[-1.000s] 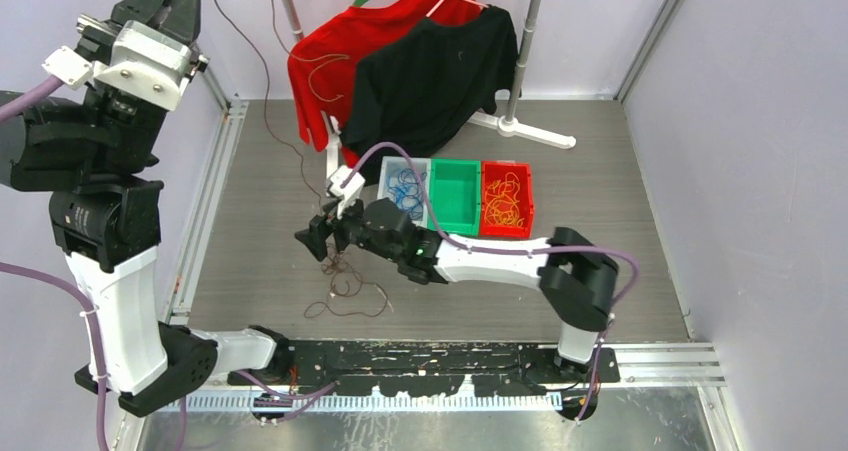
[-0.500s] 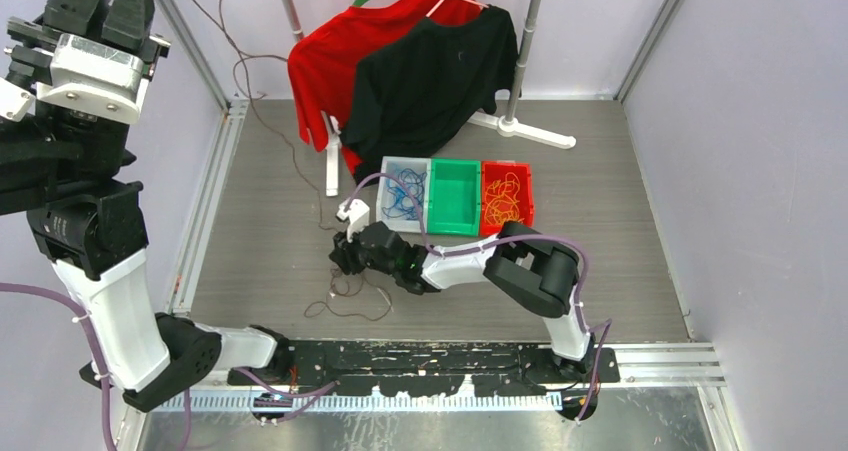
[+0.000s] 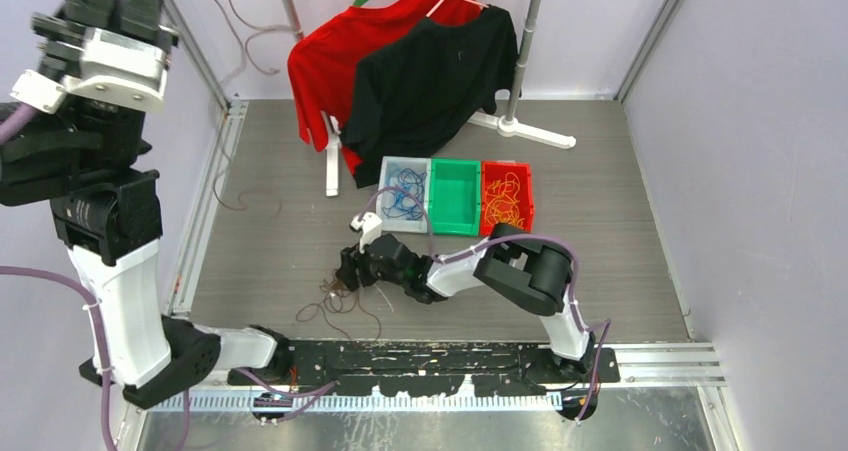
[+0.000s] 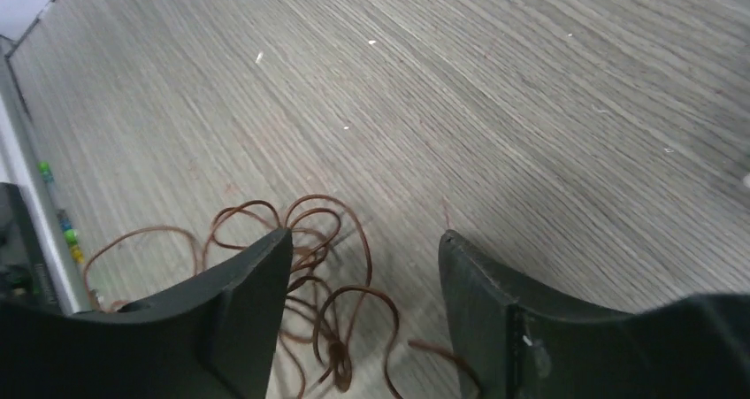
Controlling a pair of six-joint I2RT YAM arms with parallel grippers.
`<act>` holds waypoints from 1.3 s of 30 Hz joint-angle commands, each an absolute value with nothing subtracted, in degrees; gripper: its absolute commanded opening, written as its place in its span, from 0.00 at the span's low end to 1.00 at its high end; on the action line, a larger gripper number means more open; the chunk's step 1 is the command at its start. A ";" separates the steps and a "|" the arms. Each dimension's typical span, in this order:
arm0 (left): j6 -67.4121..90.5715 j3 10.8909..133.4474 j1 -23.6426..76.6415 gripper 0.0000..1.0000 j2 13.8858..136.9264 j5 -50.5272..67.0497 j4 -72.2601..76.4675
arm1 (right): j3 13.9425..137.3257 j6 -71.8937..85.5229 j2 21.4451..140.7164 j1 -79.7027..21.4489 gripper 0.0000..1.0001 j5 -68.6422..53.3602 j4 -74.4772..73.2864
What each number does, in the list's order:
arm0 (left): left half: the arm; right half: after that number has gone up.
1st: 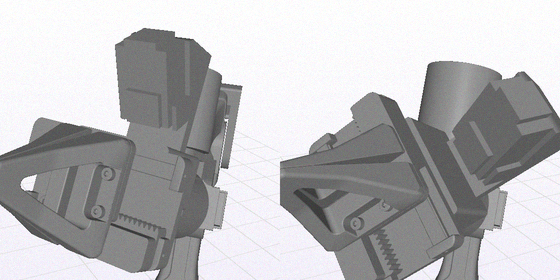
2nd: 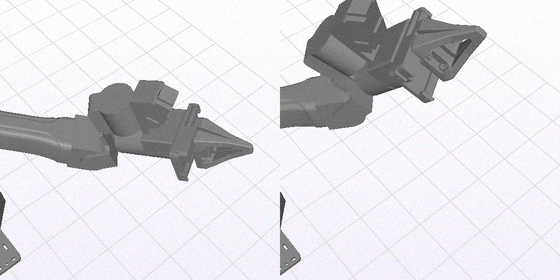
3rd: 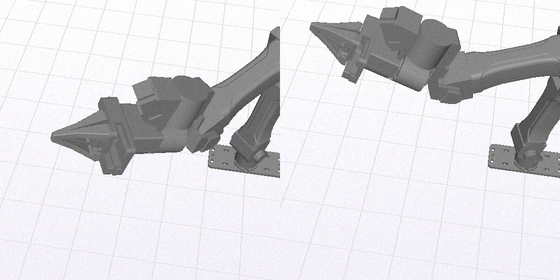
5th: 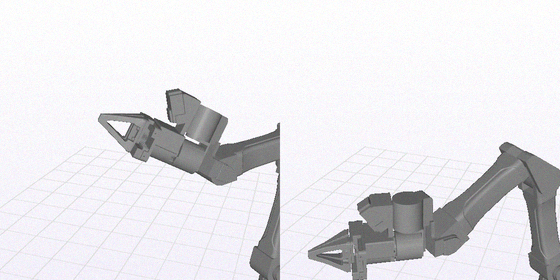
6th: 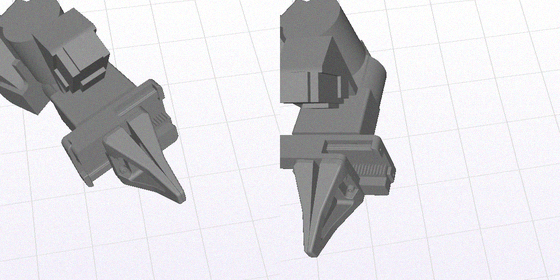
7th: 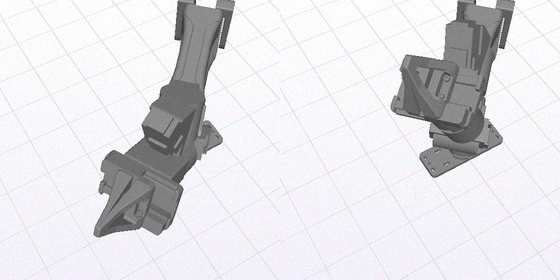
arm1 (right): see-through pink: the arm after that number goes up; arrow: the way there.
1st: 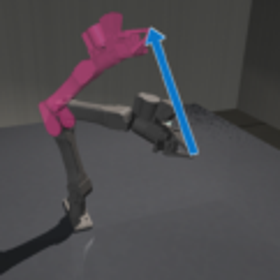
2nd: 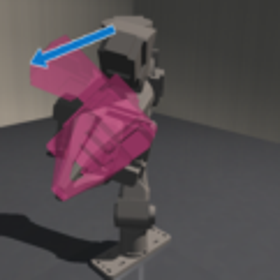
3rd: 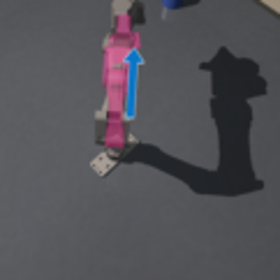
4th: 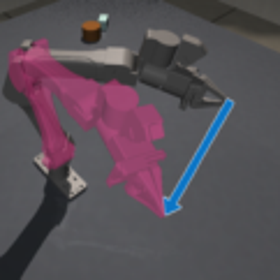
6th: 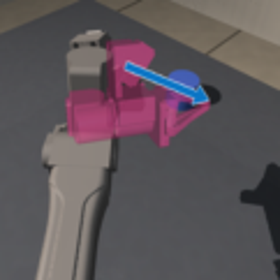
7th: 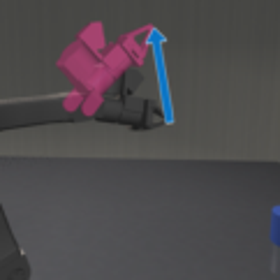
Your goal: Untangle the cables
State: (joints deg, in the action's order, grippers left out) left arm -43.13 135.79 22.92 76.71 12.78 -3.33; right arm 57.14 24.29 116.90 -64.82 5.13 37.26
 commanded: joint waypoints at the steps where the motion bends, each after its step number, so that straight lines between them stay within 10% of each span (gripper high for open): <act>1: -40.34 126.38 22.99 0.00 69.42 18.35 -7.99 | 57.35 21.69 104.88 -64.95 0.74 2.65 38.47; 12: -33.84 103.34 22.96 0.00 60.30 22.43 -11.36 | 60.17 16.95 89.12 -64.95 0.89 -1.28 21.74; 39: -23.13 101.44 31.65 0.00 71.39 24.34 -9.86 | 36.62 26.93 53.99 -62.12 0.87 26.92 5.30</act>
State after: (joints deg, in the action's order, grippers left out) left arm -21.80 99.11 29.85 69.89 24.05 -13.56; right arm 38.57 24.27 59.70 -62.08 15.46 9.21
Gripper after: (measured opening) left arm 0.009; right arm 0.873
